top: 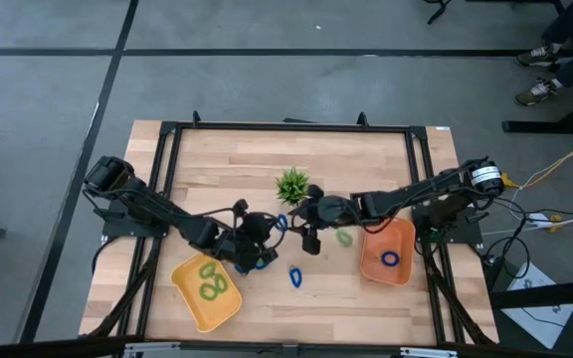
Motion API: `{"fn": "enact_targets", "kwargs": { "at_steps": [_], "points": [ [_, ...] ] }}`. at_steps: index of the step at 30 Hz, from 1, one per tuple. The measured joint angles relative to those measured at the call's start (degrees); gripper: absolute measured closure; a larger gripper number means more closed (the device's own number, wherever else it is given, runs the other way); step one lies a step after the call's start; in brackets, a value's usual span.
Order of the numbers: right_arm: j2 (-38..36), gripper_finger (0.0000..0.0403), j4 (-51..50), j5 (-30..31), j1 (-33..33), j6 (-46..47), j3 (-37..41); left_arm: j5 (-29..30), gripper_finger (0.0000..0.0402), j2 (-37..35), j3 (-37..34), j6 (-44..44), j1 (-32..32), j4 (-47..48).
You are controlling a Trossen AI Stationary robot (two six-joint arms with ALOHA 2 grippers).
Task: Sort spring keychains
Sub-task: Put the blue spring keychain into the orange bin
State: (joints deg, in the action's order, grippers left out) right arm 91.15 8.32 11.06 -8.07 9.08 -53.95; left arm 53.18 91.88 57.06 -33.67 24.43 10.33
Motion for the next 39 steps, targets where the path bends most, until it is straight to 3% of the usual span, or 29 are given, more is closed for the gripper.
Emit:
{"fn": "enact_targets", "kwargs": {
  "at_steps": [6, 15, 20, 29, 39],
  "points": [
    [0.0, 0.0194, 3.9, -6.2, 1.2, -0.6, 0.0, 3.5, 0.0398, 0.0, 0.0, 0.0, 0.3, -0.1],
    [0.0, 0.0200, 5.6, -6.6, 2.8, -3.4, 0.0, 4.3, 0.0398, 0.0, 0.0, -0.6, 0.3, -0.3],
    [0.0, 0.0248, 5.6, -6.6, 3.8, -4.0, 0.0, 3.1, 0.0394, 0.0, 0.0, -1.4, 0.3, -0.3],
    [0.0, 0.0384, 4.8, -6.7, 3.9, -6.6, 0.0, 2.2, 0.0392, 0.0, 0.0, -1.6, 0.3, -0.3],
    [0.0, 0.0380, 2.0, -6.9, 3.8, -6.6, 0.0, -3.0, 0.0391, 0.0, 0.0, -1.6, 0.2, -0.3]
  ]
}}
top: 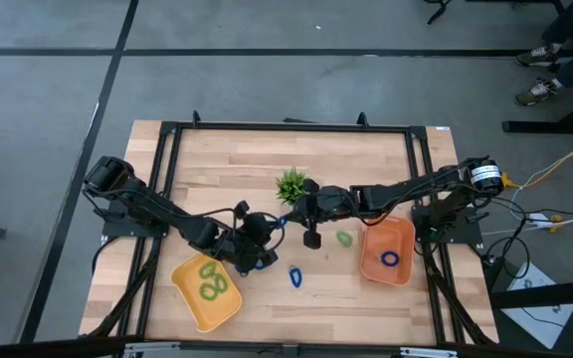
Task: Sort spring keychains
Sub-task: Put the blue spring keychain into the orange bin
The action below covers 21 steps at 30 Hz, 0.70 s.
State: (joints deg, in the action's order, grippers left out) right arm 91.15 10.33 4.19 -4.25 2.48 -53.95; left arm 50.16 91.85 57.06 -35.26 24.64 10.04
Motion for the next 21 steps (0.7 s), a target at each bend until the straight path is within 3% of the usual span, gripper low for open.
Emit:
{"fn": "enact_targets", "kwargs": {
  "at_steps": [9, 21],
  "points": [
    [0.0, 0.0395, -6.4, -2.8, -0.8, 2.9, 0.0, -2.1, 0.0381, 0.0, 0.0, -1.0, 0.0, 0.0],
    [0.0, 0.0399, -13.1, 0.5, -9.1, 6.5, 0.0, -12.8, 0.0270, -0.1, 0.0, 2.1, -3.3, -6.1]
  ]
}}
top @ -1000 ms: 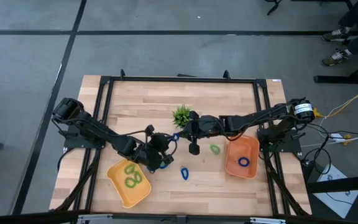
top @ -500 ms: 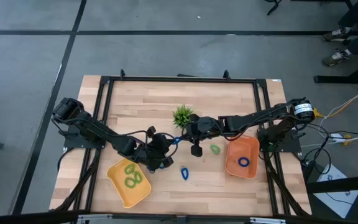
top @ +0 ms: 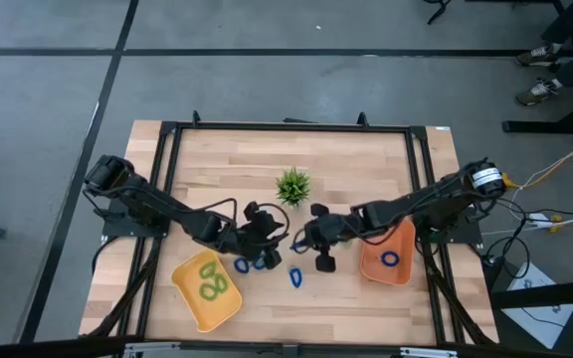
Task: Sort spring keychains
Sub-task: Put the blue spring keychain into the orange bin
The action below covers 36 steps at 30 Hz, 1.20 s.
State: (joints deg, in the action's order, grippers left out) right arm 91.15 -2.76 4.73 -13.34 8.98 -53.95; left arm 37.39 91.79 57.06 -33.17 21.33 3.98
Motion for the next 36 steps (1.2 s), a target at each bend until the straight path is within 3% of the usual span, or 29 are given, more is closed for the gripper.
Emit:
{"fn": "enact_targets", "kwargs": {
  "at_steps": [5, 14, 21, 31, 36],
  "points": [
    [-1.5, 0.0400, -1.0, 3.0, -4.2, 2.1, 0.0, -1.4, 0.0246, 0.0, 0.0, 0.3, -1.5, 0.4],
    [-9.1, 0.0399, -15.5, 19.8, -12.4, 11.5, 0.0, -1.4, 0.0243, 0.0, 0.0, 3.9, -3.2, 0.5],
    [-13.6, 0.0399, -26.7, 28.0, -17.2, 19.9, 0.0, -1.4, 0.0242, 0.0, 0.0, 4.0, -4.6, 0.5],
    [-18.0, 0.0399, -49.2, 29.0, -21.3, 37.9, 0.0, -1.5, 0.0249, 0.0, 0.0, 4.0, -4.6, 0.6],
    [-18.5, 0.0399, -56.9, 25.0, -23.6, 44.6, 0.0, -1.4, 0.0247, 0.0, 0.0, 4.0, -4.6, 0.9]
  ]
}}
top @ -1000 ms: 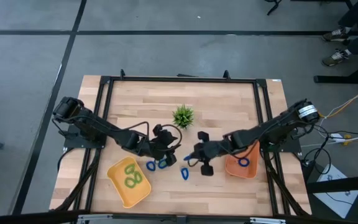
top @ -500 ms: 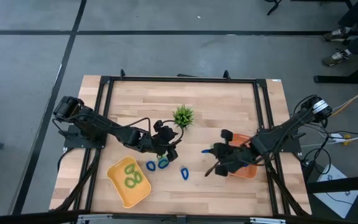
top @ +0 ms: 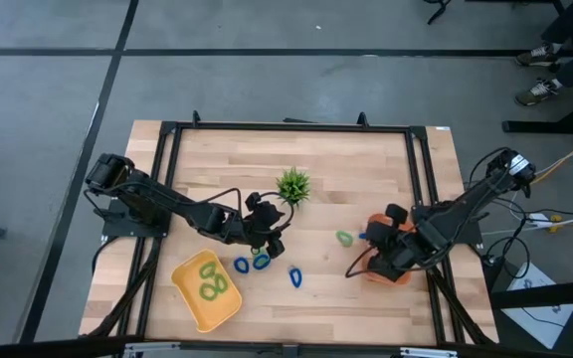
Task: Sort spring keychains
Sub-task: Put the blue spring keychain into the orange bin
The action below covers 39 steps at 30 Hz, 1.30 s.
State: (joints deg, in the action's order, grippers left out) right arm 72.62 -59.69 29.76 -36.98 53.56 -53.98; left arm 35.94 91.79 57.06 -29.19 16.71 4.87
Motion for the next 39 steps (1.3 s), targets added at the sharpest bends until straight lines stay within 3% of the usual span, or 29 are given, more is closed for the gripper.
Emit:
{"fn": "enact_targets", "kwargs": {
  "at_steps": [8, 17, 26, 34, 39],
  "points": [
    [0.0, 0.0396, -2.9, -4.8, -3.0, 6.4, 0.0, 0.0, 0.0253, 0.0, 0.0, 0.0, 0.0, 0.1],
    [0.0, 0.0346, -3.2, -1.4, -3.7, 7.1, 0.0, -1.2, 0.0254, 0.0, 0.0, -1.1, 0.4, 0.1],
    [0.0, 0.0313, -9.0, -2.8, -3.7, 10.2, 0.0, -5.6, 0.0258, 0.0, 0.0, -2.0, 0.5, 0.1],
    [0.0, 0.0298, -8.2, 1.0, -3.7, 9.7, 0.0, -5.5, 0.0258, 0.0, 0.0, -2.6, 0.5, 0.1],
    [0.0, 0.0295, -3.5, 5.2, -3.6, 3.3, 0.0, -5.6, 0.0258, 0.0, 0.0, -2.6, 0.5, 0.1]
  ]
}}
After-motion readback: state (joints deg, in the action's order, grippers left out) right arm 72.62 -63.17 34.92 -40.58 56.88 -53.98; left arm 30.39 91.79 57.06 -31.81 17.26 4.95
